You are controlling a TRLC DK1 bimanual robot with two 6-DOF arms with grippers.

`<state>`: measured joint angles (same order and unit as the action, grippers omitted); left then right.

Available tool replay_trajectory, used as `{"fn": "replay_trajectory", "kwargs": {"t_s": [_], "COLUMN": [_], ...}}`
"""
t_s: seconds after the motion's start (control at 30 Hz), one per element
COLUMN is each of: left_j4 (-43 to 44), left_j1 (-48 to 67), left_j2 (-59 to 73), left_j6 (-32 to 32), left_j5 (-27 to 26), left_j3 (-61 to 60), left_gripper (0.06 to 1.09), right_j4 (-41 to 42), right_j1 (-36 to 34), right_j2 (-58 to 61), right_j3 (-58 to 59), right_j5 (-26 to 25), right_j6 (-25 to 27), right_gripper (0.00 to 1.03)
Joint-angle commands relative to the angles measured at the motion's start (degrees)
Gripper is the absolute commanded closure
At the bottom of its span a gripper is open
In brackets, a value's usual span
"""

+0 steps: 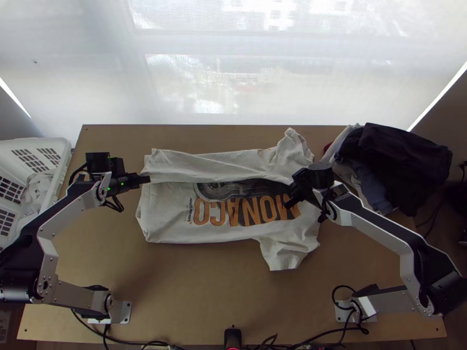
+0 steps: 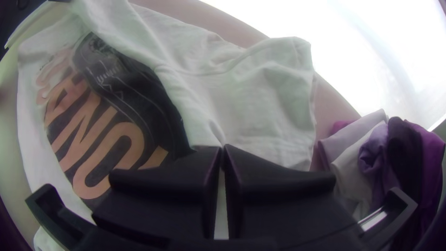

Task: Fold the t-shirt

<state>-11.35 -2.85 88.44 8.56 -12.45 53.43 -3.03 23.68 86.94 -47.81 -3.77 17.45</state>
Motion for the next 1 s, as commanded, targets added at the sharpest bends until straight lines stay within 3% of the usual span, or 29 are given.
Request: {"fn": "replay_trajectory", "kwargs": {"t_s": [0.0, 0.1, 0.13, 0.17, 0.2, 0.3, 0.37, 0.5, 0.63, 0.73, 0.97], "left_j4": [1.60, 2.57, 2.74, 2.74, 2.74, 1.95, 0.37, -5.26, -13.43, -21.69, -31.80], "left_j1": [0.13, 0.13, 0.13, 0.13, 0.04, 0.13, 0.04, -0.58, -1.01, -0.75, 3.82], "left_j2": [-0.29, 0.24, 0.41, 0.68, 0.76, -0.03, -1.61, -6.53, -12.51, -15.85, -21.30], "left_j6": [0.14, 0.14, 0.14, 0.14, 0.14, -0.12, -0.38, -1.17, -2.58, -4.16, -4.87], "left_j5": [-0.03, -0.03, -0.03, -0.03, -0.03, -0.12, -0.21, -1.53, -3.37, -4.87, -7.68], "left_j3": [-2.45, -3.33, -3.51, -3.51, -3.51, -3.33, -2.89, -2.36, -2.72, -3.33, -7.20], "left_gripper": [1.05, 1.05, 1.05, 1.03, 0.93, 0.56, 0.43, 0.30, 0.25, 0.25, 0.25], "right_j4": [0.04, 2.41, 2.85, 2.85, 2.85, 2.85, 2.85, 2.32, 0.30, -1.63, -8.84], "right_j1": [0.58, 0.49, 0.49, 0.40, 0.31, 0.22, 0.22, 0.14, -0.39, -1.36, -2.41], "right_j2": [0.16, 0.60, 0.60, 0.52, 0.34, -0.28, -0.80, -3.62, -6.52, -9.15, -15.39], "right_j3": [2.02, 3.78, 4.13, 4.31, 4.39, 4.13, 3.69, 2.99, 2.72, 2.55, 0.61], "right_j5": [-0.01, -0.01, -0.01, -0.10, -0.01, -0.01, -0.01, -0.10, -0.10, -0.01, -0.01], "right_j6": [-0.14, 0.21, 0.30, 0.13, -0.14, -1.54, -2.25, -3.13, -3.13, -3.48, -3.92], "right_gripper": [1.00, 1.00, 0.93, 0.78, 0.59, 0.18, 0.04, 0.04, 0.04, 0.04, 0.04]}}
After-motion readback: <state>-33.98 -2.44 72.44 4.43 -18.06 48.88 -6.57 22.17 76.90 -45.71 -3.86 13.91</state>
